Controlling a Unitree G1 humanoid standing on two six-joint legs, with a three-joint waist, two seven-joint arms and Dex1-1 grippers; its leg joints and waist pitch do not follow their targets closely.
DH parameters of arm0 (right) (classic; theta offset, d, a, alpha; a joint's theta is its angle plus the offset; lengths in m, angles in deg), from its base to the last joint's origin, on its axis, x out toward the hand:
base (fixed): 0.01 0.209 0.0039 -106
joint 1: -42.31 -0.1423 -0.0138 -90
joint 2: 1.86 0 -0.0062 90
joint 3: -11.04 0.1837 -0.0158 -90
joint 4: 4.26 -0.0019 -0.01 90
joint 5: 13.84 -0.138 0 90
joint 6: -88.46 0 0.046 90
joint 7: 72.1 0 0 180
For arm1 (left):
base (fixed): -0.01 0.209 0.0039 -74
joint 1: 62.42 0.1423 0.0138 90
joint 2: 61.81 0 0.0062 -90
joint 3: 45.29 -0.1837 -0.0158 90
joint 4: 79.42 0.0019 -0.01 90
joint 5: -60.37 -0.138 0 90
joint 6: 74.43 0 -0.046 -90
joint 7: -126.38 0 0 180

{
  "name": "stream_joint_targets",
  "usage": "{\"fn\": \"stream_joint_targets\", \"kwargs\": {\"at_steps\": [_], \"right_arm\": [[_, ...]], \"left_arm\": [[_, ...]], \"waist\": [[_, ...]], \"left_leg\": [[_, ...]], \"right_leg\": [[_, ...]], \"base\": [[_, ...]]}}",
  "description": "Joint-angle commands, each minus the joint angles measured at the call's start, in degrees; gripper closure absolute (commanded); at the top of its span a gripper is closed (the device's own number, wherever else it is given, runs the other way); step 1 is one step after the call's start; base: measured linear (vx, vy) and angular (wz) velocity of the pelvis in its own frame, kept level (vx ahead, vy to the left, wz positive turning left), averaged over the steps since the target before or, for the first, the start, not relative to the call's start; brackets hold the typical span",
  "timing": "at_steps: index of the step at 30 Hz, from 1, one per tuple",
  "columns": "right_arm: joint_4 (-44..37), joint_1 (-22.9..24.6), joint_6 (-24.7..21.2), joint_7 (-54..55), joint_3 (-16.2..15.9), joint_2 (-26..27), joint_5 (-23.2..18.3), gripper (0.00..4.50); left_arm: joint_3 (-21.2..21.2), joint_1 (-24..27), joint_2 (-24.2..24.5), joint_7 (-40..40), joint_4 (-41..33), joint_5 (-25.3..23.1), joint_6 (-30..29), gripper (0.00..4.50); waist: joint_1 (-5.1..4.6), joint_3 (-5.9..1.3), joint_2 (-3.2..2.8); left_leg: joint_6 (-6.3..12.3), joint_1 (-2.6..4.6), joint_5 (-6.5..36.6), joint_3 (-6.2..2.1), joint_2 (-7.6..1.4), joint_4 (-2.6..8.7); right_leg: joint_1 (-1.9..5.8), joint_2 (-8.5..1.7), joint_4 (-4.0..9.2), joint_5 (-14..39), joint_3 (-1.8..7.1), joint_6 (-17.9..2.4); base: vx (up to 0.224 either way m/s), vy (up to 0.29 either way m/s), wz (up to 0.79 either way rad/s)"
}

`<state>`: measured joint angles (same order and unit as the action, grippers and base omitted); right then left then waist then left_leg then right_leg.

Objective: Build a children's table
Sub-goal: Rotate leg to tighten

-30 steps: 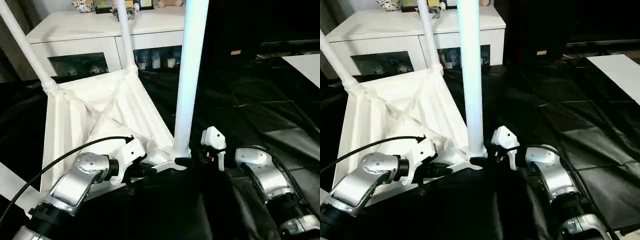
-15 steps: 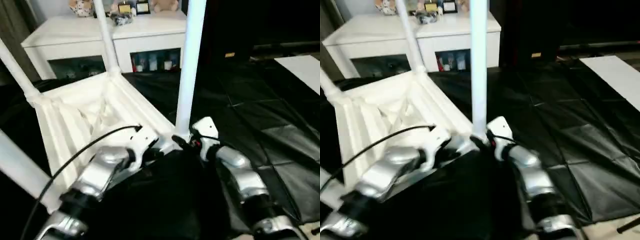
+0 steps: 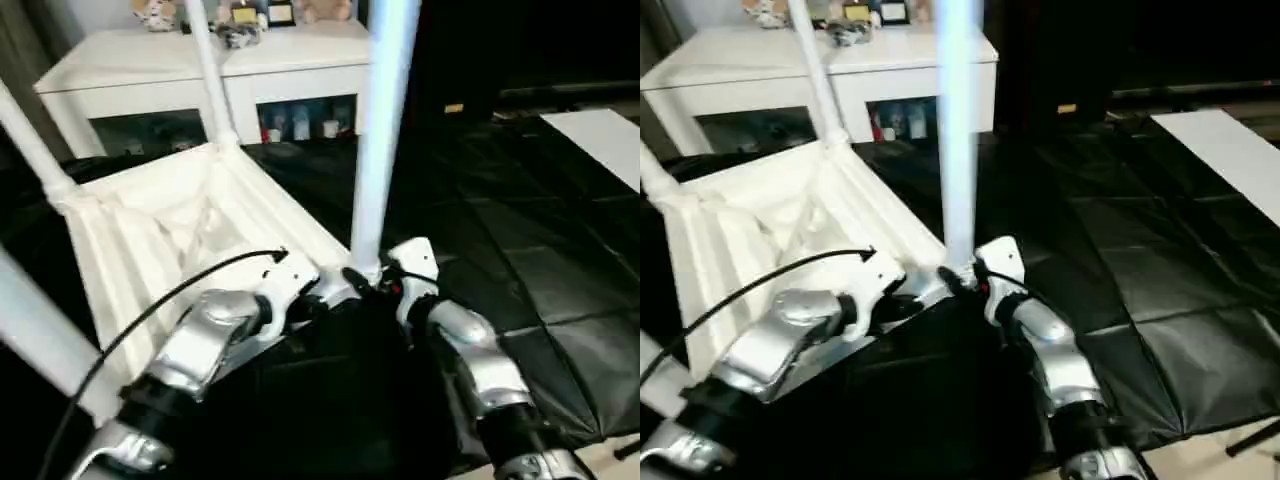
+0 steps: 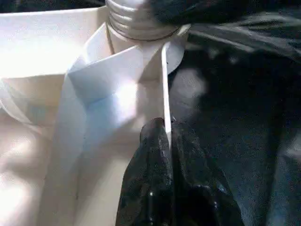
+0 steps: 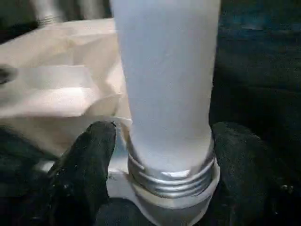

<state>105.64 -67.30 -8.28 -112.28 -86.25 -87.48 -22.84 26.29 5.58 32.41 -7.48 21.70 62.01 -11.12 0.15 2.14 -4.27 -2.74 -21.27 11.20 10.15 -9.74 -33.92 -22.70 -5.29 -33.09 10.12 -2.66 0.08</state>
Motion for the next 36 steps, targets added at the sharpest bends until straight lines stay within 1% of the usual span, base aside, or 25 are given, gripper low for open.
{"fn": "stream_joint_targets", "kwargs": {"at_steps": [1, 2, 3, 4, 5, 6, 7, 8, 11, 13, 15, 17, 20, 21, 22, 23, 25, 26, 27, 28, 29, 31, 33, 34, 36], "right_arm": [[-3.2, 0.5, -1.0, -6.2, -2.6, -1.9, -0.6, 0.70], [-4.2, 1.0, -0.6, -9.1, -3.4, -4.3, -0.4, 0.70], [-4.7, 1.3, -0.8, -11.1, -3.6, -5.5, -0.8, 0.70], [-5.0, 1.4, -1.1, -12.3, -3.7, -6.2, -1.2, 0.70], [-5.7, 1.8, -1.2, -16.4, -4.3, -8.5, -1.6, 0.70], [-5.7, 1.9, -1.0, -17.4, -4.6, -9.2, -1.6, 0.70], [-5.5, 1.8, -0.7, -17.9, -4.7, -9.5, -1.3, 0.70], [-3.9, 0.8, 0.4, -18.3, -5.3, -10.1, -0.1, 0.70], [-3.2, 0.1, 0.4, -18.7, -5.8, -10.5, 0.1, 0.70], [-3.0, -0.3, 0.4, -18.9, -6.0, -10.6, 0.1, 0.70], [-2.1, -1.1, 0.3, -19.4, -5.8, -10.2, -0.2, 0.70], [-1.7, -1.4, 0.4, -19.6, -5.5, -9.8, -0.6, 0.70], [-0.8, -2.0, 0.6, -19.9, -4.8, -8.7, -1.5, 0.70], [-0.6, -2.1, 0.6, -20.2, -4.9, -8.6, -1.7, 0.70], [-0.5, -2.1, 0.6, -20.3, -4.9, -8.6, -1.7, 0.70], [-0.4, -2.0, 0.7, -20.4, -5.0, -8.6, -1.8, 0.97], [-0.3, -1.8, 0.0, -21.1, -5.1, -8.8, -2.1, 1.08], [-0.4, -1.7, -0.3, -21.5, -5.1, -8.9, -2.2, 1.08], [-0.5, -1.5, -0.6, -21.9, -4.9, -9.1, -2.5, 1.30], [-0.5, -1.4, -0.6, -22.0, -4.8, -9.1, -2.5, 1.30], [-0.3, -1.4, -0.5, -22.1, -4.6, -9.1, -2.5, 1.46], [-0.2, -1.4, -0.4, -22.1, -4.4, -9.0, -2.7, 1.59], [-0.3, -1.2, -0.5, -21.9, -4.1, -8.9, -3.0, 1.70], [-0.3, -1.0, -0.5, -21.1, -3.9, -8.5, -3.1, 1.77], [0.7, -0.9, -0.6, -16.8, -3.6, -7.2, -1.5, 1.80]], "left_arm": [[-0.9, 1.1, 1.9, 3.3, -1.7, 0.2, 0.9, 4.50], [-0.9, 1.8, 3.1, 4.8, -3.3, 1.1, -0.1, 4.50], [-0.9, 2.2, 3.7, 5.7, -4.0, 1.4, 0.1, 4.50], [-1.0, 2.4, 4.1, 6.3, -4.4, 1.6, 0.6, 4.50], [-0.9, 3.2, 5.4, 8.9, -5.8, 2.9, 1.3, 4.50], [-0.9, 3.4, 5.7, 9.7, -6.2, 3.2, 1.6, 4.50], [-1.0, 3.5, 6.1, 10.7, -6.5, 3.6, 2.5, 4.50], [-1.1, 3.6, 6.8, 12.4, -7.2, 4.2, 2.7, 4.50], [-1.1, 3.6, 7.3, 12.9, -7.5, 4.5, 2.7, 4.50], [-1.1, 3.5, 7.5, 12.9, -7.4, 4.6, 2.6, 4.50], [-1.1, 3.3, 7.7, 13.5, -7.1, 4.7, 2.7, 4.50], [-1.1, 3.2, 7.9, 13.9, -7.0, 4.8, 2.8, 4.50], [-1.1, 3.1, 8.1, 14.7, -6.8, 4.7, 3.1, 4.50], [-1.3, 3.1, 8.1, 15.1, -6.7, 4.7, 3.0, 4.50], [-1.4, 3.1, 8.1, 15.1, -6.7, 4.7, 3.0, 4.50], [-1.5, 3.0, 8.1, 15.2, -6.6, 4.7, 3.1, 4.50], [-1.6, 3.0, 8.1, 15.4, -6.6, 4.7, 3.0, 4.50], [-1.6, 2.9, 8.1, 15.4, -6.5, 4.6, 3.0, 4.50], [-1.7, 2.9, 8.1, 15.5, -6.4, 4.6, 3.0, 4.50], [-1.7, 2.9, 8.0, 15.6, -6.3, 4.5, 3.1, 4.50], [-1.8, 2.8, 8.0, 15.6, -6.1, 4.4, 3.2, 4.50], [-1.8, 2.7, 7.9, 15.7, -5.9, 4.3, 3.2, 4.50], [-1.9, 2.7, 7.8, 15.6, -5.7, 4.3, 3.1, 4.50], [-1.9, 2.7, 7.7, 15.5, -5.6, 4.1, 2.9, 4.50], [-1.9, 2.8, 7.1, 14.7, -5.2, 3.9, 2.4, 4.50]], "waist": [[0.37, -2.90, 0.41], [0.60, -3.01, 0.57], [0.64, -3.05, 0.43], [0.81, -3.19, 0.61], [1.04, -3.36, 0.50], [1.35, -3.56, 0.47], [1.66, -3.57, 0.44], [1.79, -3.60, 0.37], [2.12, -3.79, 0.27], [2.26, -3.71, 0.19], [2.29, -3.49, 0.16], [2.27, -3.37, 0.13], [2.20, -3.40, -0.33], [2.18, -3.44, -0.24], [2.16, -3.47, -0.18], [2.17, -3.50, -0.17], [2.23, -3.57, -0.13], [2.28, -3.62, -0.65], [2.19, -3.62, -0.38], [2.22, -3.67, -0.47], [2.20, -3.60, -0.51], [2.27, -3.66, -0.42], [2.31, -3.58, -0.35], [2.27, -3.52, -0.07], [2.25, -3.43, -0.14]], "left_leg": [[2.68, 0.23, 19.9, -1.21, -2.74, 5.17], [3.00, 0.43, 18.8, -1.08, -2.84, 4.98], [3.39, 0.40, 17.5, -0.89, -2.79, 4.79], [3.63, 0.39, 16.2, -0.82, -2.81, 4.65], [4.32, 0.42, 13.6, -0.71, -2.79, 4.42], [5.33, 0.15, 10.5, -0.83, -2.82, 4.22], [6.41, 0.10, 8.2, -0.78, -2.89, 4.00], [6.72, 0.18, 7.6, -0.71, -2.85, 3.91], [7.14, 0.50, 6.0, -0.61, -2.84, 3.64], [7.12, 0.53, 6.5, -0.64, -2.91, 3.71], [5.95, 0.60, 9.7, -0.62, -2.98, 3.97], [4.95, 0.62, 11.5, -0.64, -3.00, 4.08], [3.59, 0.63, 12.8, -0.74, -2.94, 4.19], [3.36, 0.55, 12.6, -0.77, -2.92, 4.18], [3.36, 0.56, 12.5, -0.76, -2.91, 4.16], [3.46, 0.51, 12.2, -0.78, -2.90, 4.12], [3.74, 0.48, 11.4, -0.73, -2.85, 3.97], [3.72, 0.54, 11.2, -0.79, -2.85, 3.93], [3.86, 0.49, 10.9, -0.78, -2.87, 3.91], [3.93, 0.52, 10.8, -0.78, -2.84, 3.86], [4.01, 0.46, 11.1, -0.76, -2.82, 3.88], [4.05, 0.49, 11.0, -0.75, -2.82, 3.82], [3.87, 0.44, 11.8, -0.76, -2.86, 3.85], [3.74, 0.44, 12.4, -0.73, -2.87, 3.89], [3.34, 0.46, 13.1, -0.71, -2.80, 3.93]], "right_leg": [[2.03, -2.70, 3.92, 15.4, 1.69, -10.8], [2.05, -2.70, 3.92, 15.6, 1.67, -11.4], [1.95, -2.74, 3.87, 15.0, 1.76, -12.1], [1.99, -2.74, 3.76, 14.0, 1.78, -12.4], [2.04, -2.61, 3.39, 11.0, 1.76, -13.3], [2.48, -2.55, 2.79, 7.0, 1.56, -14.3], [2.40, -2.47, 2.45, 4.1, 1.50, -15.1], [2.32, -2.41, 2.35, 3.3, 1.46, -15.4], [2.31, -2.25, 1.92, 0.2, 1.35, -16.8], [2.29, -2.22, 1.89, 0.6, 1.27, -16.8], [2.28, -2.32, 2.21, 4.2, 1.27, -16.4], [2.23, -2.40, 2.43, 6.3, 1.37, -15.7], [2.24, -2.37, 2.39, 6.7, 1.37, -15.4], [2.35, -2.37, 2.31, 6.2, 1.37, -15.4], [2.37, -2.36, 2.29, 5.9, 1.37, -15.4], [2.44, -2.36, 2.20, 5.3, 1.36, -15.4], [2.50, -2.41, 2.13, 4.5, 1.36, -15.6], [2.47, -2.44, 2.02, 4.2, 1.34, -15.7], [2.51, -2.31, 2.03, 3.5, 1.28, -15.8], [2.53, -2.31, 1.97, 3.2, 1.27, -15.8], [2.51, -2.30, 2.04, 3.4, 1.24, -15.9], [2.53, -2.35, 1.99, 3.4, 1.25, -16.0], [2.49, -2.39, 2.04, 4.8, 1.28, -15.9], [2.45, -2.38, 2.14, 5.6, 1.31, -15.8], [2.32, -2.45, 2.25, 7.5, 1.40, -15.5]], "base": [[0.056, -0.035, 0.05], [0.056, -0.035, 0.05], [0.059, -0.038, 0.06], [0.059, -0.033, 0.05], [0.059, -0.033, 0.05], [0.056, -0.016, 0.00], [0.053, -0.001, -0.02], [0.053, -0.001, -0.02], [0.000, 0.000, 0.00], [0.000, 0.000, 0.00], [0.000, 0.000, 0.00], [0.000, 0.000, 0.00], [0.000, 0.000, 0.00], [0.000, 0.000, 0.00], [0.000, 0.000, 0.00], [0.000, 0.000, 0.00], [0.000, 0.000, 0.00], [0.000, 0.000, 0.00], [0.000, 0.000, 0.00], [0.000, 0.000, 0.00], [0.000, 0.000, 0.00], [0.000, 0.000, 0.00], [0.000, 0.000, 0.00], [0.000, 0.000, 0.00], [0.000, 0.000, 0.00]]}}
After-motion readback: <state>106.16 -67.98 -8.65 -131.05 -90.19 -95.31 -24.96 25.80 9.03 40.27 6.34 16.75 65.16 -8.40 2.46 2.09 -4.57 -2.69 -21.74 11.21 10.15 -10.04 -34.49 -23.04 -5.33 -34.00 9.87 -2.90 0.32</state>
